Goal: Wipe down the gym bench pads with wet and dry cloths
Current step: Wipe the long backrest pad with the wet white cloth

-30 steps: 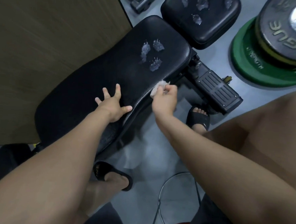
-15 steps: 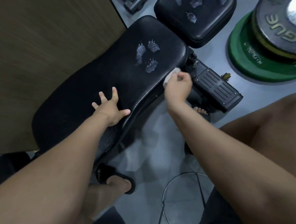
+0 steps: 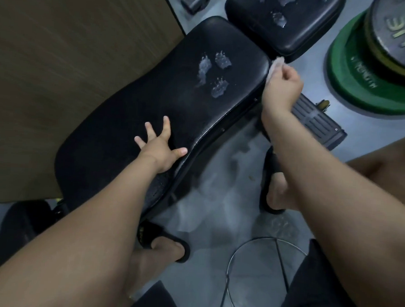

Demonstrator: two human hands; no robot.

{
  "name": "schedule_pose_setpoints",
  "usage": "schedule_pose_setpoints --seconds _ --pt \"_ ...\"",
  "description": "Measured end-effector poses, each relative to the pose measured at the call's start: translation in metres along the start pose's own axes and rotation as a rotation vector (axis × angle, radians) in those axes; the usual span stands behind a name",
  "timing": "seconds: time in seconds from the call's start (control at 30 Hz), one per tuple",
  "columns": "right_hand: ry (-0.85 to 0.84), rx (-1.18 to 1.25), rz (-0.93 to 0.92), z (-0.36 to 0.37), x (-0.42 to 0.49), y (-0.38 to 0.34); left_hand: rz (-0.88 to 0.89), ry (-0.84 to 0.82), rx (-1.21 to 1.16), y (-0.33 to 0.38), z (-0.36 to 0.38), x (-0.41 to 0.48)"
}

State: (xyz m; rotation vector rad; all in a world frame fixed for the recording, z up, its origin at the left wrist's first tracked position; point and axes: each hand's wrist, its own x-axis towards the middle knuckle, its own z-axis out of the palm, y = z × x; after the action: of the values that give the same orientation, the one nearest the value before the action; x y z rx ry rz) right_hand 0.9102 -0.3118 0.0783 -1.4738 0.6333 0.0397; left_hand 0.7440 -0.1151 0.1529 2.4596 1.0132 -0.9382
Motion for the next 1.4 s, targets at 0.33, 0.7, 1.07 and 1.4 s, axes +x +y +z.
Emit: schedule_pose_setpoints --seconds 0.33,0.7,1.07,1.4 --pt "0.015 -0.157 -0.064 0.0 -0.014 0.017 -0.01 -0.018 -0.014 0.0 -0.001 0.005" --pt "-0.151 -0.138 -0.125 -0.01 0.003 0.005 -0.011 -0.032 -0.017 0.0 -0.002 0.004" --pt "-0.333 -0.878 -0.702 -0.011 0.014 -0.029 -0.009 -0.06 -0.026 -0.004 -0.003 0.008" --pt "-0.826 -1.249 -1.294 -0.018 0.012 -0.029 -0.009 -0.073 -0.041 -0.006 -0.005 0.005"
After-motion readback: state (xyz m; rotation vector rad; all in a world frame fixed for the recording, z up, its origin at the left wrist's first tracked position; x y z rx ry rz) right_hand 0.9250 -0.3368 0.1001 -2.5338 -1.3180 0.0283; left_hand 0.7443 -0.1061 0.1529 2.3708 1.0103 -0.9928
